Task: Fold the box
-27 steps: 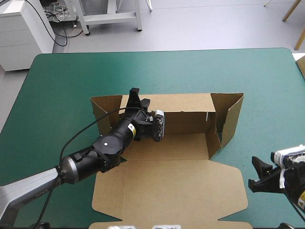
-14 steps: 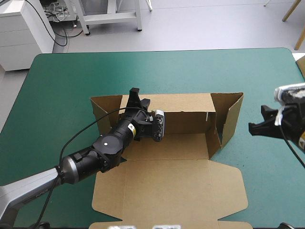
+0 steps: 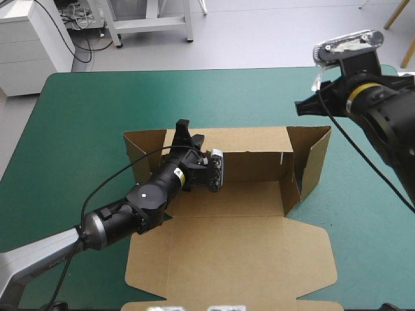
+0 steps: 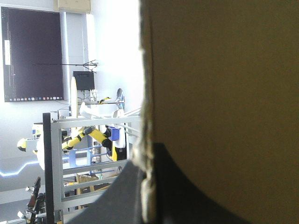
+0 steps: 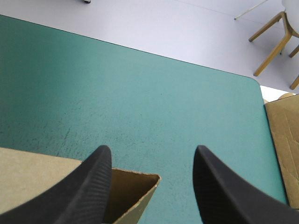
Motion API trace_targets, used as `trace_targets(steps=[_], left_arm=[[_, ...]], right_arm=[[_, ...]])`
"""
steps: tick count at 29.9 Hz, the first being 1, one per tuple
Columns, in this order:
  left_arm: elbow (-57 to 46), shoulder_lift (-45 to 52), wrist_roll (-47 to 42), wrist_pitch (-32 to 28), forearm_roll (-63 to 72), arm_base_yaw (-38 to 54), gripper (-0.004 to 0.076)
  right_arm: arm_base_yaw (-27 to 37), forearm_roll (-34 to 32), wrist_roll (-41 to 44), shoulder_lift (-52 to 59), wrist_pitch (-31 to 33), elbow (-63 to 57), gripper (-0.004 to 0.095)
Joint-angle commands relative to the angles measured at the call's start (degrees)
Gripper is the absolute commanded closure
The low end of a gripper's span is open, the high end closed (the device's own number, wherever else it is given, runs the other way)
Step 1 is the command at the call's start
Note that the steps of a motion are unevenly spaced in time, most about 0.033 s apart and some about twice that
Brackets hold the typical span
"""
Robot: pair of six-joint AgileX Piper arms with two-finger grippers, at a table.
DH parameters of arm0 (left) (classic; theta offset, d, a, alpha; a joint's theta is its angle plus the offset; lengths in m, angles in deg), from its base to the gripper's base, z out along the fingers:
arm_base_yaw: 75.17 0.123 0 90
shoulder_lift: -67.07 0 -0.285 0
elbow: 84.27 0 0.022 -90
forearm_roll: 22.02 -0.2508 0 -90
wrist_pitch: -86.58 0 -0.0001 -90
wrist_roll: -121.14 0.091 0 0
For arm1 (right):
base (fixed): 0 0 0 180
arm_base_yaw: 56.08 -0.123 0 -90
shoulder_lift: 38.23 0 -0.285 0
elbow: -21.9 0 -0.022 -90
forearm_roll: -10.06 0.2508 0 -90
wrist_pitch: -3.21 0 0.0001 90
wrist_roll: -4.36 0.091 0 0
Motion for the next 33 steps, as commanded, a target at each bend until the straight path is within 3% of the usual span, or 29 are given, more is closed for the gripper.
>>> trace_targets(steps=[1,7,11,20,33], left_arm=[[1.62,1.74,-0.74,0.92,-0.26,0.10,0.0731],[1.62,1.53,-0.74,0.69,-0.41,0.10,0.0731],[1.62,1.53,-0.74,0.66,-0.41,0.10,0.0731],[1.62,1.53,-0.74,0.66,-0.41,0.10,0.0731],[1.62,1.53,-0.74,0.38,-0.73,0.10,0.0731]], right_arm=[[5.63,4.71,-3.75,-4.09,-3.41,6.13,0.0419],[18.75,27.83,-16.71,-13.75,-3.11,13.41,0.0419],[23.35,35.48,-22.07,-20.21,-2.26,16.14,0.0419],[24.62,39.80,-33.37,-29.66,-1.66,16.84,0.0419],[24.52,38.66,-34.34,-30.73,-1.53,16.10,0.0419]])
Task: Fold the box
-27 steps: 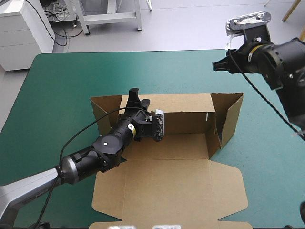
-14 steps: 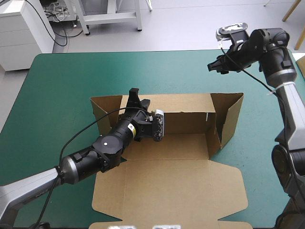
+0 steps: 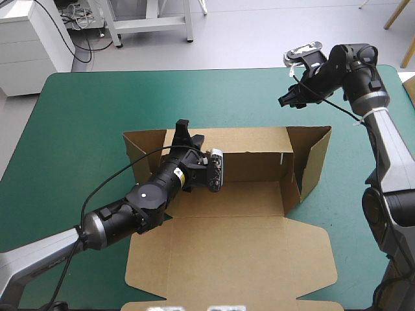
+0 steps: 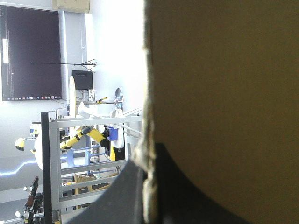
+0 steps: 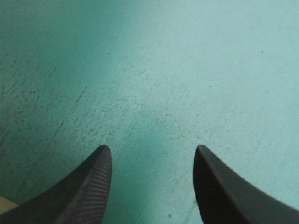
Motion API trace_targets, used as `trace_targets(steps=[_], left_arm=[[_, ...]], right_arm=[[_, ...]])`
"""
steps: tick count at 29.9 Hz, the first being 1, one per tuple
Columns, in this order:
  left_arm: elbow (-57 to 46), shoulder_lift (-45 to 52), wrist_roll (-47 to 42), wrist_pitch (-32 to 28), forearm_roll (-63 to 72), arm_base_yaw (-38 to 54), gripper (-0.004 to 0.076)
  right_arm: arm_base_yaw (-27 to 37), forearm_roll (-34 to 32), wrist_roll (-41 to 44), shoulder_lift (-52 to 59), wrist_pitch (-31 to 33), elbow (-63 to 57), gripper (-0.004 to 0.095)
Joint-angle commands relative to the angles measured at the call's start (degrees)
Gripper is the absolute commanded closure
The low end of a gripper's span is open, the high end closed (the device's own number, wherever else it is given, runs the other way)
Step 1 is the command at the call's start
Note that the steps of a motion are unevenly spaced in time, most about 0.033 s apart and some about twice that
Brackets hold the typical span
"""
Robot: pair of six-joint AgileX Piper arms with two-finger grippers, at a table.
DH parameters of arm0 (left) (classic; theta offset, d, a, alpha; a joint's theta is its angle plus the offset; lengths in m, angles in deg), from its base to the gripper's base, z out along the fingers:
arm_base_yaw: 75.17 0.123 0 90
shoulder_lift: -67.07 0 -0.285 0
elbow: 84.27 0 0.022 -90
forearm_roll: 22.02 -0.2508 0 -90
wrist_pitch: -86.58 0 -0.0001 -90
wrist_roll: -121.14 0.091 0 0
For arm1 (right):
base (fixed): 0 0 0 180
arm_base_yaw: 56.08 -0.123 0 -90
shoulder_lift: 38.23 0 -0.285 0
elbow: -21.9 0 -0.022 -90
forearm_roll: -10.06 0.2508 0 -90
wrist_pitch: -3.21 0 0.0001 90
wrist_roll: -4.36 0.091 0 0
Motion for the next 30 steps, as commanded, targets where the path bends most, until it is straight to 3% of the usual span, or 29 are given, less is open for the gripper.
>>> trace_targets(steps=[1,9,17,30], left_arm=[[1.62,1.53,-0.74,0.44,-1.35,0.10,0.0731],[1.62,1.53,-1.46,0.44,-1.35,0.10,0.0731],[1.62,1.53,-1.46,0.44,-1.35,0.10,0.0731],[1.62,1.53,-1.86,0.44,-1.35,0.10,0.0731]], right_arm=[[0.42,1.93,-0.06,3.19,-1.96,1.33,0.0421],[0.42,4.13,2.06,4.54,-1.96,0.49,0.0420],[0.42,4.83,-0.40,10.43,-1.96,-14.20,0.0421],[0.42,7.92,-0.29,17.54,-1.96,-22.47,0.0424]])
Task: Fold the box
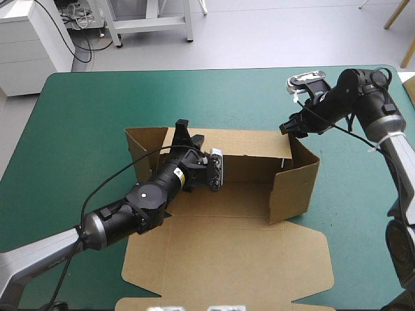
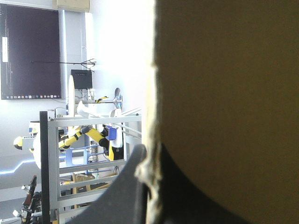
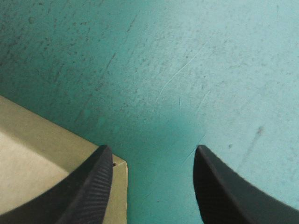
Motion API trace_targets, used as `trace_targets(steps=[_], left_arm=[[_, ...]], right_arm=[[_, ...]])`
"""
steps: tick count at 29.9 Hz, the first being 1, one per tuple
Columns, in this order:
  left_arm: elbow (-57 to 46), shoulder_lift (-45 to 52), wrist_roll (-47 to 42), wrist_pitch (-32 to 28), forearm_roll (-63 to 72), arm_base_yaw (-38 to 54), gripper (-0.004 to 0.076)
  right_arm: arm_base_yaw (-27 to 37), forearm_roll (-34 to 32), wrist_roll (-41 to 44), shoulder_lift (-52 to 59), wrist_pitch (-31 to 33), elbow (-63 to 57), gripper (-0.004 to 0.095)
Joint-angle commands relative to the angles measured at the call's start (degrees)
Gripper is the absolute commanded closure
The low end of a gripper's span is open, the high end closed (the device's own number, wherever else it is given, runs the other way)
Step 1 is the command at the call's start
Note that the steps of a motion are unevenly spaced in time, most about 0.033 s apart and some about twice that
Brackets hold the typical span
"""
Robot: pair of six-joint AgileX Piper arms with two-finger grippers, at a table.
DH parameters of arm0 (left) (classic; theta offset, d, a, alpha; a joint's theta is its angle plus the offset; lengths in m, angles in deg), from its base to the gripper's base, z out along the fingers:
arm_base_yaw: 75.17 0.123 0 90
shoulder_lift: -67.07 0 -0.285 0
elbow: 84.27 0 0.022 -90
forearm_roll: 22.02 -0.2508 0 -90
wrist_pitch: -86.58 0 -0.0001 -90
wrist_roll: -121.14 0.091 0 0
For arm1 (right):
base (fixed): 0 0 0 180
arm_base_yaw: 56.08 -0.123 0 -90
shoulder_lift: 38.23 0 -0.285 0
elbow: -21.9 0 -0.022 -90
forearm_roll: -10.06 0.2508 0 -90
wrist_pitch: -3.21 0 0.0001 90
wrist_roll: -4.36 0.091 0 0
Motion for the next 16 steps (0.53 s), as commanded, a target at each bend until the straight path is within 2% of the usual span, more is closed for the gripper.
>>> trace_targets(steps=[1,9,16], left_arm=[[1.62,1.53,-1.27,0.49,-1.35,0.10,0.0731],[1.62,1.53,-1.27,0.49,-1.35,0.10,0.0731],[1.62,1.53,-1.27,0.49,-1.12,0.10,0.0731]], right_arm=[[0.42,1.66,-0.52,5.13,-1.00,-1.80,0.0424],[0.52,2.07,-1.03,10.03,-1.23,-9.05,0.0425],[0.52,5.88,-4.17,15.45,-3.48,-16.58,0.0425]])
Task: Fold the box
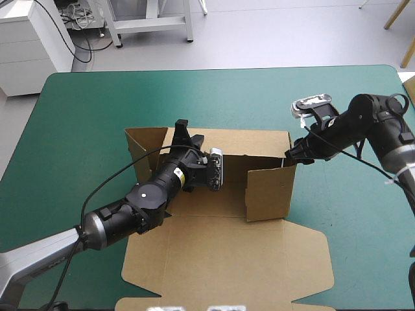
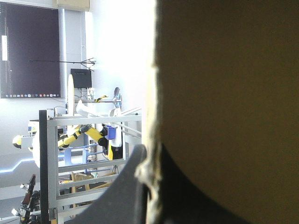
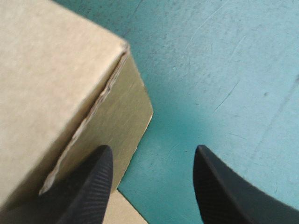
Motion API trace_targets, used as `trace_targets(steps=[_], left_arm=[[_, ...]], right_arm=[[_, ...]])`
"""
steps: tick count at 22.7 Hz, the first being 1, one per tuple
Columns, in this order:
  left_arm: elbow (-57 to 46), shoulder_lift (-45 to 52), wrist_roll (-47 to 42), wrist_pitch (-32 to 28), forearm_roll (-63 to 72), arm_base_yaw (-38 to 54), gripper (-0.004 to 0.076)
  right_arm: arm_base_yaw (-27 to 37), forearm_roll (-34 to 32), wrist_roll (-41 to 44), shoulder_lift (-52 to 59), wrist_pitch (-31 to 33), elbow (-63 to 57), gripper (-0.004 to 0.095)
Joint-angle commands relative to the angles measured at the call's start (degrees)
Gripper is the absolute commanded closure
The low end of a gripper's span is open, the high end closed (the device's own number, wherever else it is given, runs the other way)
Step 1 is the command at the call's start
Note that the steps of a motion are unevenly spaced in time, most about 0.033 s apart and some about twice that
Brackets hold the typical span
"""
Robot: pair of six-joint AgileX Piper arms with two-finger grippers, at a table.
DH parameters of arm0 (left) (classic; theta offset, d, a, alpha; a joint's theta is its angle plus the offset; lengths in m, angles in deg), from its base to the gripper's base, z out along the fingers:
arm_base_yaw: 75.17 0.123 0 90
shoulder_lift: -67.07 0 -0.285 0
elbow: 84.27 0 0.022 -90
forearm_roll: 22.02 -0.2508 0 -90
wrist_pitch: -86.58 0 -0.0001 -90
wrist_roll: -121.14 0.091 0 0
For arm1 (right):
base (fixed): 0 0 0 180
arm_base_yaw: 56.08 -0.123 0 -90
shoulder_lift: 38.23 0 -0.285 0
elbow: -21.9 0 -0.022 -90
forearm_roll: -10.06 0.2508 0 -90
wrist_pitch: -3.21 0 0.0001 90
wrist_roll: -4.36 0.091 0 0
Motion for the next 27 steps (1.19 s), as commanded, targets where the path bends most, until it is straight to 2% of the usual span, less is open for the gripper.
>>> trace_targets(steps=[1,5,10,11,17,24,27], left_arm=[[1.62,1.53,-0.85,0.44,-1.12,0.10,0.0731],[1.62,1.53,-0.85,0.44,-1.12,0.10,0.0731],[1.62,1.53,-0.85,0.44,-1.12,0.10,0.0731],[1.62,1.53,-0.85,0.44,-1.12,0.10,0.0731],[1.62,1.53,-1.94,0.44,-1.36,0.10,0.0731],[1.62,1.53,-1.94,0.44,-1.50,0.10,0.0731],[1.62,1.53,-2.06,0.44,-1.50,0.10,0.0731]], right_arm=[[0.52,3.01,-1.65,5.02,-2.79,-2.83,0.0425],[0.52,5.73,-5.96,9.29,-4.86,-9.26,0.0425],[0.52,18.22,-16.71,14.06,-6.13,-16.17,0.0425],[0.52,18.99,-17.24,14.30,-5.86,-16.46,0.0425],[0.43,18.36,-18.53,16.00,-1.36,-16.69,0.0425],[-0.69,17.55,-13.52,16.13,-5.47,-16.82,0.0425],[-4.54,15.15,-11.12,16.13,-11.18,-19.12,0.0433]])
